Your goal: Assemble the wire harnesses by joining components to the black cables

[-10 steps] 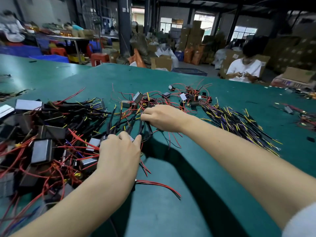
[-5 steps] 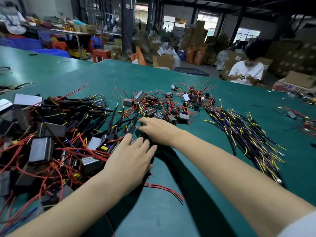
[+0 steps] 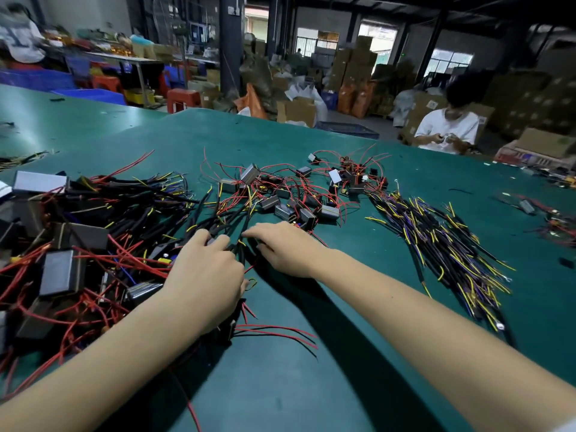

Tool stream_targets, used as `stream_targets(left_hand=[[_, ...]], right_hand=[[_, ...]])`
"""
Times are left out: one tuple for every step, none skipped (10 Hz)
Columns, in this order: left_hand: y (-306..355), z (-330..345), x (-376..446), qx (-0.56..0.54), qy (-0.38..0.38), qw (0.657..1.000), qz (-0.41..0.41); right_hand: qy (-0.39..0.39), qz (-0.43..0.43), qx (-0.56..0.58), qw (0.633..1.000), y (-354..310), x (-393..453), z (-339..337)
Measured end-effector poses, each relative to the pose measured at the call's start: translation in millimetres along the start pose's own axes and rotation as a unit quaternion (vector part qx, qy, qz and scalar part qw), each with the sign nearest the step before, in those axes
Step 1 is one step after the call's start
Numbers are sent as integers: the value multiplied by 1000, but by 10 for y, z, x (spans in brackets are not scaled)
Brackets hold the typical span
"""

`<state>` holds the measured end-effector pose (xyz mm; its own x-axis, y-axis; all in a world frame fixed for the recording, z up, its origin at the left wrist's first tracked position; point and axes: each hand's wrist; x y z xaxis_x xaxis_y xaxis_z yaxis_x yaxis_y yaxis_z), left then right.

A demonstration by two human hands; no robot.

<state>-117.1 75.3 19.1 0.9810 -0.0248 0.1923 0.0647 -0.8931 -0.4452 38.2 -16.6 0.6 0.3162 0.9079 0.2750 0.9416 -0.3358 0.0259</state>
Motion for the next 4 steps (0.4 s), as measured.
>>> stream_targets(left_hand=[[33, -20, 19, -3, 0, 1000, -8], [44, -38, -45, -75, 53, 996, 10], [49, -183, -160, -183, 143, 971, 49], [159, -317, -367, -290, 238, 923, 87]], right_hand=[[41, 9, 76, 996, 5, -235, -45], [123, 49, 189, 973, -33, -602, -192], [203, 117, 296, 926, -77, -1064, -421], [265, 178, 370, 873, -58, -1651, -782]])
Point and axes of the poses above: each hand's wrist, its own x-axis towards the middle knuckle, its own z-axis out of the palm, y = z × x, and after that the axes turned 6 degrees about y, right-handed
